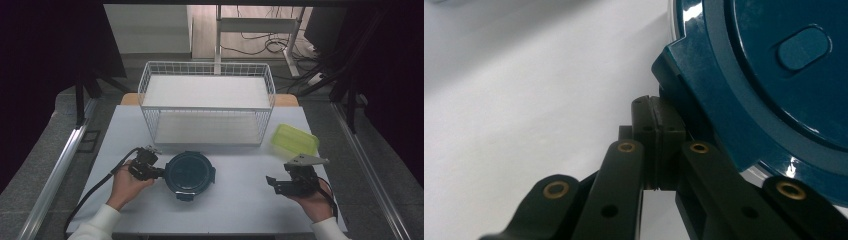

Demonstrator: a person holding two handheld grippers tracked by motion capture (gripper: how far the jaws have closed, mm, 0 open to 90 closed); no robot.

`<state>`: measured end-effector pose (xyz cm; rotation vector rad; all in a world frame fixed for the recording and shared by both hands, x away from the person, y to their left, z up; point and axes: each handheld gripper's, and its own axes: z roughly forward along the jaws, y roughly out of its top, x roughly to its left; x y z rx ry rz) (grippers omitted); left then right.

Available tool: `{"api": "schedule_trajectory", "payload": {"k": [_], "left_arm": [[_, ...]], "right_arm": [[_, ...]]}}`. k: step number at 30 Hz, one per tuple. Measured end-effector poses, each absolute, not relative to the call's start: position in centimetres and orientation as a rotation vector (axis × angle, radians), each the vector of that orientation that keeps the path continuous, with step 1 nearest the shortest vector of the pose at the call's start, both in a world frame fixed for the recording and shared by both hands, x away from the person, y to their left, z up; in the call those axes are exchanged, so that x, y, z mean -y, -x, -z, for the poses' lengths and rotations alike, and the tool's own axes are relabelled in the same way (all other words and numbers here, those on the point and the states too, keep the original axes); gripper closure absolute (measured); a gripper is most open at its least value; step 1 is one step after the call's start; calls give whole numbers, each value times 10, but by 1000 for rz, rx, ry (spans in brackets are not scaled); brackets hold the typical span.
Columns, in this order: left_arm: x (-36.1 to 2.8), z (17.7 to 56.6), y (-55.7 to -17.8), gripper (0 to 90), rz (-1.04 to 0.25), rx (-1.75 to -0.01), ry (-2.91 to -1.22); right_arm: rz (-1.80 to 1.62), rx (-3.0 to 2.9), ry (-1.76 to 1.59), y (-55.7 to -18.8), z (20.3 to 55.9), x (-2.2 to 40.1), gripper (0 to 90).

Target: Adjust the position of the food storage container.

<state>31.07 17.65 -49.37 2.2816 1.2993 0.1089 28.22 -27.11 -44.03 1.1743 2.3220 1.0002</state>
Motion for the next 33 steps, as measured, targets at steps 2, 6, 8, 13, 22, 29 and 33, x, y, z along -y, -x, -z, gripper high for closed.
{"api": "schedule_trajectory", "payload": {"k": [2,6,8,13,22,29,33], "left_arm": [[-170,493,-310,900,-106,-1281,-2293],[-159,492,-307,900,-91,-1238,-2308],[-152,491,-305,900,-96,-1216,-2322],[-143,491,-302,900,-67,-1197,-2317],[-134,490,-299,900,-57,-1166,-2340],[-132,491,-299,900,-11,-1149,-2318],[-139,491,-300,897,-27,-1166,-2243]], "right_arm": [[-1001,-2321,-1174,-282,440,271,208],[-998,-2321,-1174,-283,441,272,208],[-998,-2321,-1175,-283,441,272,208],[-999,-2321,-1175,-282,440,271,208],[-996,-2321,-1176,-283,441,270,208],[-1001,-2316,-1177,-283,440,271,207],[-1009,-2308,-1176,-282,439,271,207]]}}
